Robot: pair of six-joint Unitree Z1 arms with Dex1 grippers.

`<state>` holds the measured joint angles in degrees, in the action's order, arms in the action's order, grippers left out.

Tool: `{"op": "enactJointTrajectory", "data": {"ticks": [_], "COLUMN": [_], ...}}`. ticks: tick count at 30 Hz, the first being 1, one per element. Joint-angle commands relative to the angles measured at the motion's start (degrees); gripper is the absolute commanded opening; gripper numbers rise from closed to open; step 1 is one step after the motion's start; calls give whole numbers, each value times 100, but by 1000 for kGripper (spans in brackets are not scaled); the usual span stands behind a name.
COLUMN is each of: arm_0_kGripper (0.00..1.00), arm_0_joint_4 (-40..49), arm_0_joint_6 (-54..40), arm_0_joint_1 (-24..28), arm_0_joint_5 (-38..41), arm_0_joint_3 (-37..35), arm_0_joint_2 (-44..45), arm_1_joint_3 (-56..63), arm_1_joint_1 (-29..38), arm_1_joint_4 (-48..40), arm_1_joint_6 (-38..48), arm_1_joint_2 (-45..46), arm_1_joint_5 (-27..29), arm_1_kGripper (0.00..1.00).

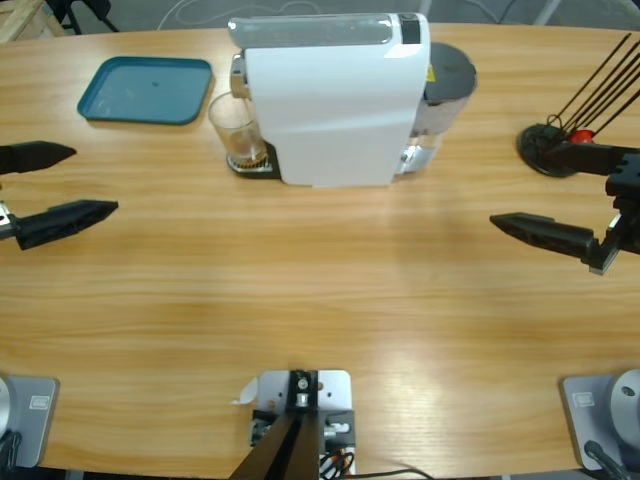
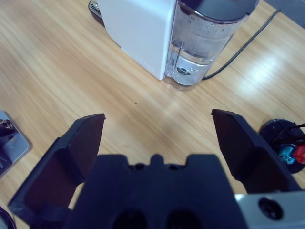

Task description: Pour coffee

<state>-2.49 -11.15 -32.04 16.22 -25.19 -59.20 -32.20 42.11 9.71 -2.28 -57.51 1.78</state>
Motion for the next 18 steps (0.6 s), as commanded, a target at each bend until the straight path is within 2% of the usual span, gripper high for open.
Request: {"op": "enactJointTrajectory", "data": {"ticks": [1,18], "arm_0_kGripper": [1000,1000], "arm_0_joint_4": [47,74], "arm_0_joint_6": [-230,-186], "arm_0_joint_1": [-48,-48], "arm_0_joint_5": [268,385], "arm_0_joint_3": [137,283], "arm_0_joint_2": [-287,-34], "arm_1_joint_3": [170,184], "arm_1_joint_1": [69,148], "arm_1_joint_4": [-48,-57], "arm_1_joint_6": [57,43], "arm_1_joint_2": [-58,-79], "arm_1_joint_5": [42,35], "arm_1_kGripper": [1000,996]}}
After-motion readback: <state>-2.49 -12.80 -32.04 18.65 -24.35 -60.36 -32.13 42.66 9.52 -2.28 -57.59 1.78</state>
